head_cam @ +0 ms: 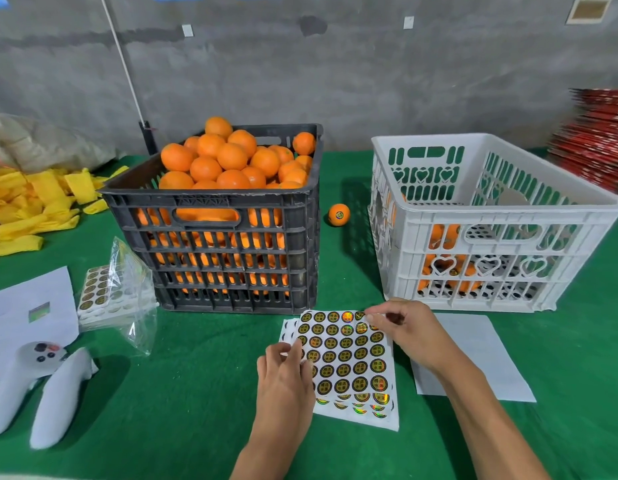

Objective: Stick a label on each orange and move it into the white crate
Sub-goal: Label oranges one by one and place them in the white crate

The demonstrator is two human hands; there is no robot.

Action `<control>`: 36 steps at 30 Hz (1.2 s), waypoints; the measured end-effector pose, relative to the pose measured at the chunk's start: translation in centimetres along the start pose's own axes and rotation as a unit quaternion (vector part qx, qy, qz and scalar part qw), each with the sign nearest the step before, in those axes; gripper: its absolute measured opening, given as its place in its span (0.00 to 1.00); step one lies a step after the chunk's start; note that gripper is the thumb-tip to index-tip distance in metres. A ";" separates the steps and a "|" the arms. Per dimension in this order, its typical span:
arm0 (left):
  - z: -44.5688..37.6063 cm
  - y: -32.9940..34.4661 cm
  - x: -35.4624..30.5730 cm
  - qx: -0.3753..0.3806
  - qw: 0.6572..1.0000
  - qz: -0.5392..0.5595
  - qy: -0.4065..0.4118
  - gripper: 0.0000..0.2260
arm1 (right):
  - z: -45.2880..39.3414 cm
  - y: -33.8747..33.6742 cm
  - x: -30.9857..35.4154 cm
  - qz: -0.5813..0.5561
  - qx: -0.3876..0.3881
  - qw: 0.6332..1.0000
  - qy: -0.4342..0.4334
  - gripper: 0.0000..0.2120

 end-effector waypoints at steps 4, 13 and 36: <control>0.0 0.1 0.1 -0.002 1.000 -0.009 -0.005 0.22 | -0.1 -0.1 -0.4 -0.035 -0.019 0.999 0.035 0.05; -0.6 -2.8 -2.0 -0.044 0.999 -0.025 0.013 0.17 | 0.1 -1.6 2.7 -0.142 -0.185 0.972 -0.006 0.03; -22.5 -20.9 -11.7 0.240 0.958 -0.107 0.113 0.17 | -12.0 -0.1 24.0 0.110 -0.062 0.974 -0.188 0.21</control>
Point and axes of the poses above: each hand's wrist, its own z-axis away from the middle knuckle, its own y-axis out of the palm, x = y × z, the point moved 5 cm from there along -z, towards the middle knuckle, and after that the axes turned 6 degrees about x, right-handed, at the moved point
